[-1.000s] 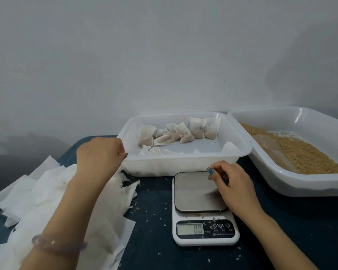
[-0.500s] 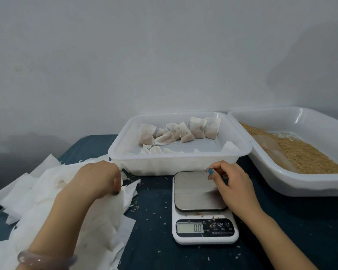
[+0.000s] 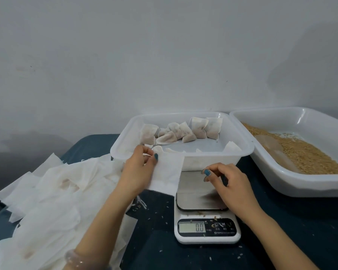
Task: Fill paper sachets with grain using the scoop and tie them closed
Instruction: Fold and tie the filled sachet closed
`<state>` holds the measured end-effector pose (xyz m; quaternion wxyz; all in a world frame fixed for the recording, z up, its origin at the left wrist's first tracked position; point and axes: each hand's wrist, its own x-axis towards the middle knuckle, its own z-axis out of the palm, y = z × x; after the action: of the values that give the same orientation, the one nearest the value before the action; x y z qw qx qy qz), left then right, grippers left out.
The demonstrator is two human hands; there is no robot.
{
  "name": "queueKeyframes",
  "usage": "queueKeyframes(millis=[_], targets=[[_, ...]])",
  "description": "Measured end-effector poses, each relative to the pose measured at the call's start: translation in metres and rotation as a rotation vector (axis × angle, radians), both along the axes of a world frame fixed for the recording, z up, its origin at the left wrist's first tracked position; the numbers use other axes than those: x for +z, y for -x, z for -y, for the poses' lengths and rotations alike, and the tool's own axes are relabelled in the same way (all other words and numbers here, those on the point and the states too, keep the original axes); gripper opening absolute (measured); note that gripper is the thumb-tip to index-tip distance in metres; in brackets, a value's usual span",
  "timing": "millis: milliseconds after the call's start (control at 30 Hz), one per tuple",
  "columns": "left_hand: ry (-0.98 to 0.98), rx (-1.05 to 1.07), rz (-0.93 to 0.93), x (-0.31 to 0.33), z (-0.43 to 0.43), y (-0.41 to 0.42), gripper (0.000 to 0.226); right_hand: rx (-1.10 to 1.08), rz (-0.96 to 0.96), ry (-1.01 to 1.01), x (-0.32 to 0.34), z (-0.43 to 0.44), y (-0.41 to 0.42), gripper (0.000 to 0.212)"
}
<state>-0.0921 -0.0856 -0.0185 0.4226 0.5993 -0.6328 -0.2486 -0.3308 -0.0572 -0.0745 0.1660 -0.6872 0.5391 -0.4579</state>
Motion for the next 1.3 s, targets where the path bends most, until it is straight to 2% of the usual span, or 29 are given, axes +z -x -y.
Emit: queueKeyframes(millis=[67,133,300,367,500,600,667,833,900,1000,1167,1300], targets=[[-0.005,0.023,-0.094,-0.008,-0.001,0.016,0.006,0.077,0.039,0.001,0.003,-0.002,-0.003,0.019],[0.018,0.015,-0.178,-0.017,-0.005,0.031,0.013,0.164,0.092,0.004,0.006,-0.005,-0.007,0.031],[0.122,0.031,-0.332,-0.033,-0.021,0.051,0.034,0.265,0.102,-0.062,0.009,-0.011,-0.014,0.041],[0.123,0.025,-0.363,-0.036,-0.025,0.052,0.039,0.255,0.105,-0.053,0.010,-0.011,-0.014,0.031],[0.090,-0.121,-0.432,-0.036,-0.029,0.051,0.032,0.177,0.171,-0.016,0.012,-0.009,-0.014,0.010],[0.078,-0.253,-0.528,-0.034,-0.032,0.053,0.032,0.106,0.253,-0.056,0.011,-0.006,-0.011,0.010],[0.070,-0.320,-0.502,-0.033,-0.032,0.054,0.031,0.087,0.283,-0.082,0.011,-0.005,-0.009,0.012],[0.033,-0.362,-0.448,-0.035,-0.034,0.056,0.026,0.145,0.288,-0.111,0.011,-0.009,-0.011,0.035],[0.017,-0.330,-0.495,-0.036,-0.034,0.056,0.024,0.188,0.331,-0.126,0.013,-0.009,-0.011,0.030],[-0.004,-0.298,-0.583,-0.037,-0.032,0.053,0.024,0.220,0.389,-0.136,0.016,-0.008,-0.010,0.013],[-0.008,-0.321,-0.616,-0.037,-0.033,0.051,0.036,0.215,0.341,-0.161,0.015,-0.008,-0.009,0.018],[0.012,-0.312,-0.601,-0.038,-0.033,0.052,0.032,0.208,0.373,-0.160,0.017,-0.008,-0.009,0.017]])
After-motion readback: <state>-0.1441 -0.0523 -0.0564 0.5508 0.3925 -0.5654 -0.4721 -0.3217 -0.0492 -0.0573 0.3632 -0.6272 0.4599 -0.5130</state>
